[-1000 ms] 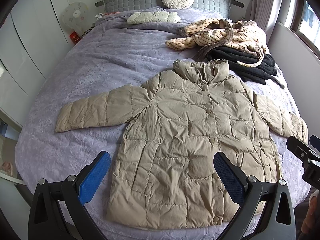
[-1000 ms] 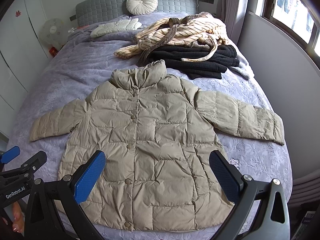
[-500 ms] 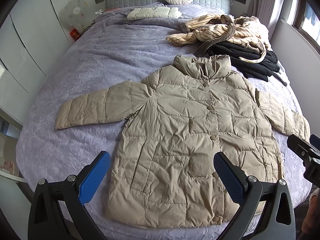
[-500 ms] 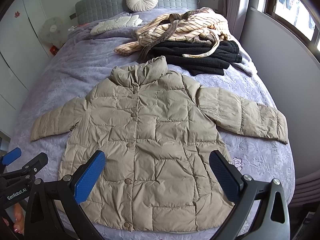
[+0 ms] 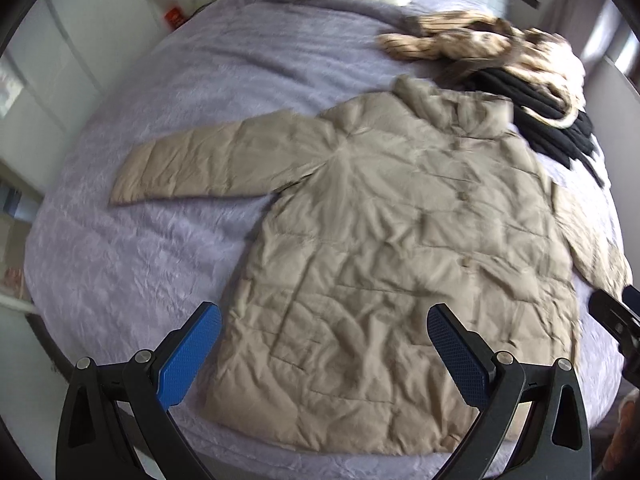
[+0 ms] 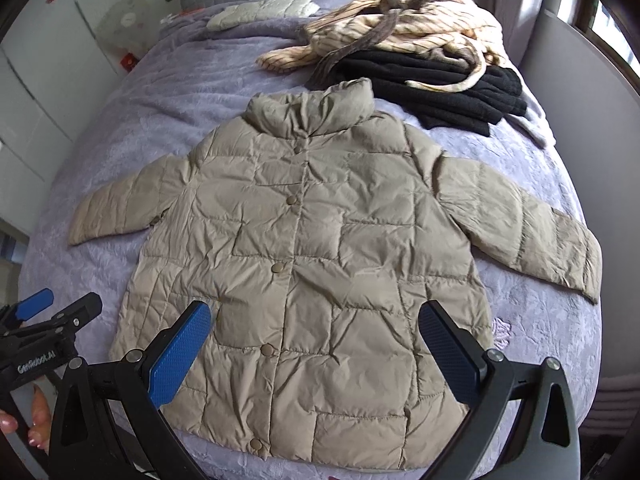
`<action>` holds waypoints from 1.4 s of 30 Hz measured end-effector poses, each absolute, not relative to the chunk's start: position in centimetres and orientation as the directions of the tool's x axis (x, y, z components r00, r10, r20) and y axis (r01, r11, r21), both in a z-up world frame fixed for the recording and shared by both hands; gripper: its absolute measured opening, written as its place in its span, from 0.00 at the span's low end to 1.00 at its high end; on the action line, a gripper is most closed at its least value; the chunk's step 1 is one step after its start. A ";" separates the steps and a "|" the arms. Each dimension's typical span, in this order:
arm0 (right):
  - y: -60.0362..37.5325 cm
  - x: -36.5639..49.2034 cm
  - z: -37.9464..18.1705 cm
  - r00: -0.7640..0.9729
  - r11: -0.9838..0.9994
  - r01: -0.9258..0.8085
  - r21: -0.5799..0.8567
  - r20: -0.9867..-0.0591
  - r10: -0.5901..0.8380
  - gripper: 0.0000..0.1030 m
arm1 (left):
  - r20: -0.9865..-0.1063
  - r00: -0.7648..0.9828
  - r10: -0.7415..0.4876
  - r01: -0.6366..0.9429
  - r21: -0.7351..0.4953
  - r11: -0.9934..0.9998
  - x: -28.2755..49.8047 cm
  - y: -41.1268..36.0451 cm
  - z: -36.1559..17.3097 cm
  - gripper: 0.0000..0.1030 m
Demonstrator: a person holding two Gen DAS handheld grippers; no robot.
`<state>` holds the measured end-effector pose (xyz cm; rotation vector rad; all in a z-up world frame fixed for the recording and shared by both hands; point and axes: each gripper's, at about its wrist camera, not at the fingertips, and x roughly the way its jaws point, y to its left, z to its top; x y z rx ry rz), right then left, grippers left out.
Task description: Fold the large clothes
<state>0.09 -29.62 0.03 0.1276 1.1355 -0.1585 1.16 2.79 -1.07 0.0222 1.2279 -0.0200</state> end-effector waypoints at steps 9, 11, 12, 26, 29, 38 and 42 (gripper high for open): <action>-19.5 4.9 -5.6 0.298 0.990 0.107 0.088 -0.953 0.053 1.00 | -0.969 0.243 -0.055 -0.129 -0.089 0.988 5.3 13.8 -9.1 1.00; -15.5 6.4 -7.0 0.277 0.997 0.075 0.028 -0.961 0.007 1.00 | -0.962 0.263 -0.075 -0.172 -0.123 0.977 6.8 16.5 -10.2 1.00; -13.6 7.1 -7.5 0.278 0.998 0.063 0.008 -0.961 -0.010 1.00 | -0.958 0.274 -0.080 -0.196 -0.136 0.971 7.7 17.8 -10.8 1.00; 10.7 12.0 -14.9 0.353 0.987 -0.044 0.152 -0.922 0.158 0.22 | -0.862 0.422 -0.280 -0.391 -0.452 0.802 19.8 31.4 -19.8 1.00; 13.2 12.1 -16.0 0.366 0.985 -0.056 0.163 -0.915 0.172 0.21 | -0.850 0.427 -0.308 -0.420 -0.488 0.765 21.0 32.3 -21.5 1.00; 21.5 7.8 -21.0 0.264 0.983 0.014 0.184 -0.949 0.174 0.21 | -0.838 0.489 -0.241 -0.446 -0.478 0.757 24.9 32.7 -21.2 0.33; 25.5 5.5 -21.5 0.284 0.983 -0.012 0.182 -0.942 0.178 0.21 | -0.787 0.533 -0.310 -0.353 -0.541 0.763 26.4 32.1 -19.4 0.08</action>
